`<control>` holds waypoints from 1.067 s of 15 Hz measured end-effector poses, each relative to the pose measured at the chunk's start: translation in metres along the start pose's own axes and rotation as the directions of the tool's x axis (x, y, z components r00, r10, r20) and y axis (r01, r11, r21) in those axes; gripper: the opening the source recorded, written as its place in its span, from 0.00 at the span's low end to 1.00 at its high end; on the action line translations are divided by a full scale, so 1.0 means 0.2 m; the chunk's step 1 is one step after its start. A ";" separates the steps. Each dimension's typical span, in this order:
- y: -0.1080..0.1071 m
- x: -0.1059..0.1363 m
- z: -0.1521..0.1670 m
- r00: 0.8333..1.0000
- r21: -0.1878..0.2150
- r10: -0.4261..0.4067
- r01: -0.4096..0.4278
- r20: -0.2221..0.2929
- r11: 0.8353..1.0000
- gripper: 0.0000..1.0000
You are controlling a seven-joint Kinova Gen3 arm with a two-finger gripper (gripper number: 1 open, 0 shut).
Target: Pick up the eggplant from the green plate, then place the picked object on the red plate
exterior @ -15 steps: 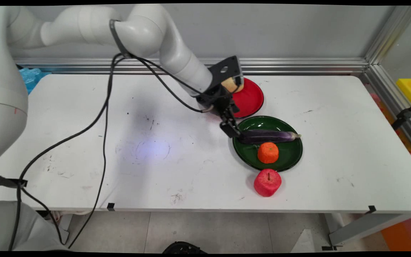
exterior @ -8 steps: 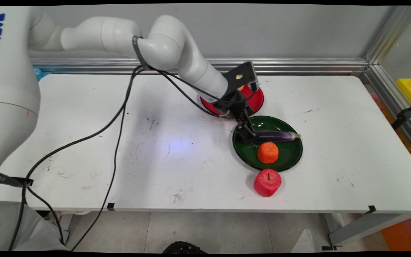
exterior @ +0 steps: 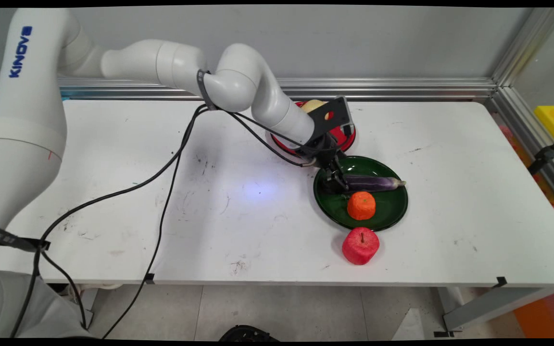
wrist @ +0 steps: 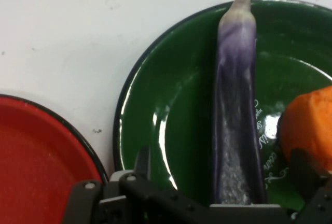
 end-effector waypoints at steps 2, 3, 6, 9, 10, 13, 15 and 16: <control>0.00 -0.01 0.03 1.000 -0.001 -0.001 0.001 0.000 1.000 1.00; 0.00 -0.02 0.03 1.000 -0.002 -0.002 0.002 0.000 1.000 1.00; 0.01 -0.03 0.06 1.000 -0.009 -0.006 0.006 0.001 1.000 0.00; 0.01 -0.04 0.08 1.000 -0.021 -0.011 0.011 0.002 1.000 0.00; 0.01 -0.04 0.08 1.000 -0.024 -0.012 0.013 0.002 1.000 0.00; 0.00 -0.03 0.08 1.000 -0.031 -0.017 0.017 -0.001 0.999 0.00; -0.01 -0.01 0.06 1.000 -0.030 -0.023 0.023 -0.010 0.999 0.00; -0.03 0.01 0.05 1.000 -0.029 -0.025 0.025 -0.016 0.999 0.00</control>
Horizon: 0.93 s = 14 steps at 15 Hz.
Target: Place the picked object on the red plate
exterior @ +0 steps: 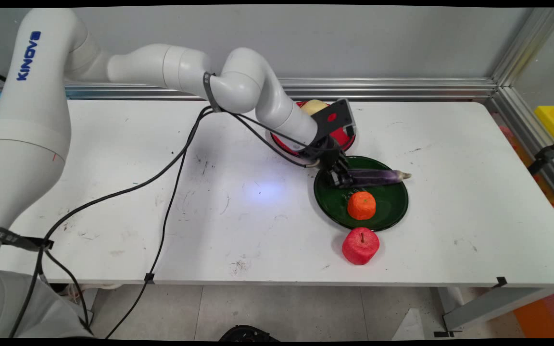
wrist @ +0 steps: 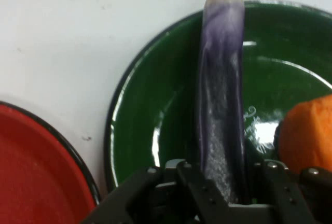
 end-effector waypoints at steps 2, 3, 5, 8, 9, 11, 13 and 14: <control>-0.03 0.04 -0.03 1.000 0.009 -0.003 0.003 -0.014 1.000 0.00; -0.06 0.06 -0.05 1.000 0.017 -0.002 0.003 -0.021 1.000 0.00; -0.11 0.07 -0.08 1.000 0.033 0.002 -0.002 -0.022 0.999 0.00; -0.21 0.05 -0.14 1.000 0.066 0.014 -0.013 -0.006 0.998 0.00; -0.25 0.04 -0.16 1.000 0.078 0.017 -0.017 -0.001 0.997 0.00; -0.32 0.02 -0.18 1.000 0.099 0.022 -0.023 0.008 0.995 0.00; -0.38 -0.01 -0.21 0.999 0.119 0.028 -0.029 0.018 0.992 0.00; -0.41 -0.03 -0.21 0.999 0.126 0.030 -0.032 0.022 0.991 0.00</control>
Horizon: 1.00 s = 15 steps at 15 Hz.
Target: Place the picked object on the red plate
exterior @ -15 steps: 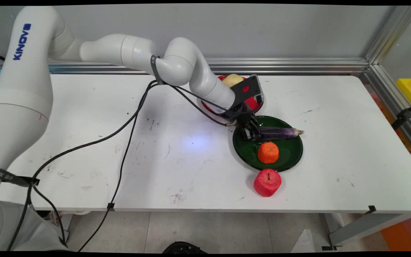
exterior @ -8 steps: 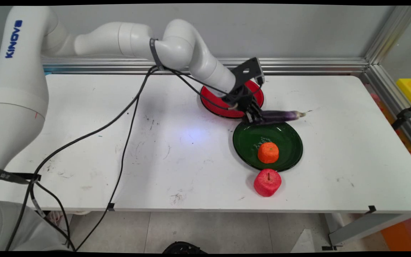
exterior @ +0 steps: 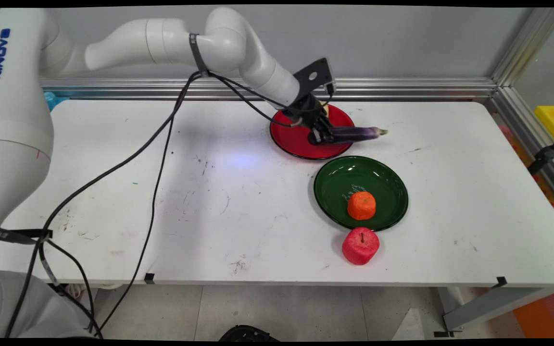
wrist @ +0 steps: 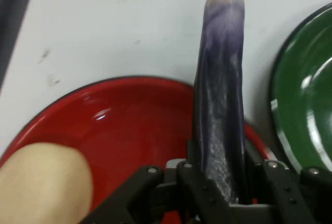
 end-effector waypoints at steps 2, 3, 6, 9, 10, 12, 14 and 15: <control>-0.06 -0.04 0.00 1.000 0.014 0.005 -0.005 0.011 1.000 0.00; -0.08 -0.06 0.00 1.000 0.018 0.006 -0.007 0.016 1.000 0.00; -0.14 -0.12 0.01 0.999 0.029 0.008 -0.009 0.032 1.000 0.00; -0.18 -0.17 0.02 0.999 0.039 0.010 -0.011 0.040 0.999 0.00; -0.20 -0.18 0.02 0.999 0.042 0.009 -0.011 0.042 0.999 0.00; -0.22 -0.21 0.04 0.999 0.044 0.009 -0.011 0.045 0.999 0.00; -0.24 -0.23 0.05 0.999 0.042 0.009 -0.011 0.046 0.999 0.00; -0.24 -0.24 0.06 0.999 0.040 0.009 -0.010 0.046 0.999 0.00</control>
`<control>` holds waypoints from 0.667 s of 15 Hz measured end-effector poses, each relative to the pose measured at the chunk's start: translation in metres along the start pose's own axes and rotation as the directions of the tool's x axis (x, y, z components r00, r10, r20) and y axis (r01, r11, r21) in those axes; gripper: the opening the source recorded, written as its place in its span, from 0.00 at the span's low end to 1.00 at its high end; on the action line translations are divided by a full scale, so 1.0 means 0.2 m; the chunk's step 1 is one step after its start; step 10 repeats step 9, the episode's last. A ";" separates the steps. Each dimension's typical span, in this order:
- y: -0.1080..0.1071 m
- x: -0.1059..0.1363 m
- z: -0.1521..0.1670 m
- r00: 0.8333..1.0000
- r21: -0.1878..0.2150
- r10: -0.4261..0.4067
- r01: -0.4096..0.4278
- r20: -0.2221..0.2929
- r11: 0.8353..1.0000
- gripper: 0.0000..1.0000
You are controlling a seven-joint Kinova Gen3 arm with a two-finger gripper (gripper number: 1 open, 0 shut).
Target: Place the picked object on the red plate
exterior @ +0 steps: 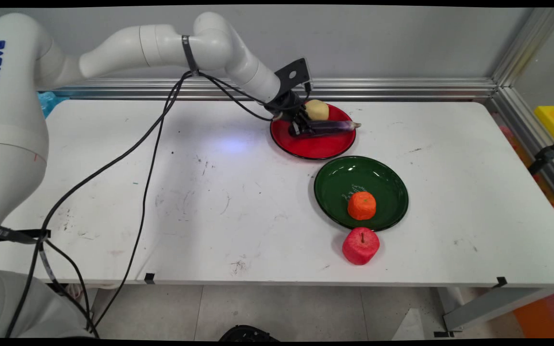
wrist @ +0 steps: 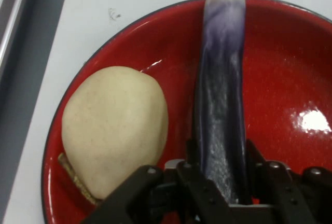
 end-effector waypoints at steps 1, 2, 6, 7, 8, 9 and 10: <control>0.00 0.00 0.01 1.000 -0.003 0.000 0.000 -0.002 1.000 0.00; -0.01 -0.01 0.01 1.000 -0.005 0.000 0.000 -0.003 1.000 1.00; -0.02 -0.01 0.03 1.000 -0.010 -0.003 0.003 -0.013 1.000 1.00; -0.02 -0.01 0.03 1.000 -0.011 -0.003 0.003 -0.016 1.000 1.00; -0.02 0.00 0.03 1.000 -0.011 -0.004 0.004 -0.018 1.000 1.00; -0.02 0.01 0.04 1.000 -0.011 -0.004 0.004 -0.022 1.000 1.00; -0.02 0.01 0.04 1.000 -0.011 -0.004 0.004 -0.022 1.000 1.00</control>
